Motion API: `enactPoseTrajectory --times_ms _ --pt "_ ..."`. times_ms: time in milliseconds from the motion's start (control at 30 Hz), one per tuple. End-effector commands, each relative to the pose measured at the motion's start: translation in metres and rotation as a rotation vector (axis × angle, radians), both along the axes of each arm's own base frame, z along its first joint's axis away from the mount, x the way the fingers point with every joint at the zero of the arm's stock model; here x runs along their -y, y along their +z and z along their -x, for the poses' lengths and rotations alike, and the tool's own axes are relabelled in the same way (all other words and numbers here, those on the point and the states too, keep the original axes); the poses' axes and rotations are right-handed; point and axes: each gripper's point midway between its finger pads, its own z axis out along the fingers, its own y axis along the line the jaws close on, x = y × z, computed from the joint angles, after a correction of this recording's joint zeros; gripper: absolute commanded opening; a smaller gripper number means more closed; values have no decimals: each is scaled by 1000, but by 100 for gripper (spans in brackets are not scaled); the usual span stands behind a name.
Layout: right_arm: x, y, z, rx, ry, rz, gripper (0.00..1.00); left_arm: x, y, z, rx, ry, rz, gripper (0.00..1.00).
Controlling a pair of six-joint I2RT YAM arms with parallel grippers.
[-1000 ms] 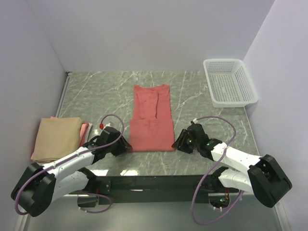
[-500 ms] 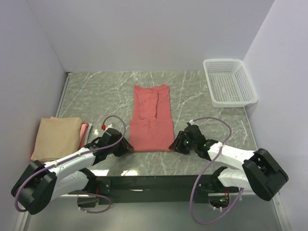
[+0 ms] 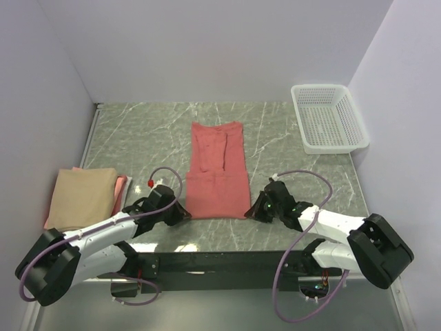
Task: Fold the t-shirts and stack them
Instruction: Fold the tshirt
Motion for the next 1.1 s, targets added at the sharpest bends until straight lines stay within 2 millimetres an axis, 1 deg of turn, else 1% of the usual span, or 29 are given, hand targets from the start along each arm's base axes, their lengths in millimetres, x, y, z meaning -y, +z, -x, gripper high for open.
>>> enactPoseTrajectory --times_ms 0,33,100,133,167,233,267,300,367,400,433,467,500,533,567,600,667,700,767,800,833,867,900,933,967,1000,1033,1067 --pt "10 -4 12 -20 30 62 0 6 20 -8 52 -13 16 0" --pt "11 -3 13 -17 37 65 0 6 22 -7 57 -15 20 0" --pt "15 -4 22 -32 56 75 0 6 23 -1 47 -32 28 0" --pt "15 0 23 -14 65 68 0 8 26 2 54 -43 39 0" --pt "18 -2 29 -28 76 79 0 10 28 6 53 -61 48 0" --pt "17 6 33 -6 109 69 0 11 33 12 59 -85 53 0" --pt "20 6 39 -19 117 86 0 13 35 16 62 -99 52 0" --pt "18 17 37 14 122 71 0 14 41 16 73 -101 55 0" --pt "24 21 39 20 129 95 0 15 50 19 86 -111 63 0" --pt "22 33 34 55 128 89 0 17 59 16 106 -109 73 0" --pt "23 37 31 69 123 98 0 18 66 14 124 -111 76 0" --pt "26 40 31 71 123 114 0 17 68 13 127 -111 68 0" --pt "23 52 25 99 125 112 0 19 80 8 151 -111 76 0" --pt "25 57 20 116 117 128 0 20 83 7 153 -117 63 0" --pt "26 60 20 114 118 140 0 23 95 3 169 -121 70 1" --pt "24 73 13 141 114 139 0 25 100 1 174 -125 69 0" --pt "27 82 6 166 96 166 0 28 105 -3 181 -133 61 0" --pt "25 93 -1 191 91 165 0 31 115 -8 197 -134 70 0" --pt "25 100 -8 203 82 173 0 32 119 -15 204 -134 57 0" --pt "23 107 -16 213 84 178 0 35 130 -21 222 -133 71 0" --pt "22 111 -21 220 78 178 0 37 128 -26 216 -140 59 0" --pt "21 116 -27 227 75 176 0 37 131 -32 212 -139 68 0" --pt "18 123 -36 234 70 167 0 39 140 -38 226 -141 81 0" --pt "16 126 -42 245 74 167 0 41 141 -45 226 -149 78 0" --pt "15 131 -50 258 67 160 0 38 143 -54 229 -134 78 0" --pt "18 134 -65 256 49 169 0 42 153 -60 240 -146 99 0" --pt "16 136 -70 248 59 149 0 44 148 -70 229 -150 89 0" --pt "14 141 -80 263 54 131 0 38 149 -82 224 -127 90 0"
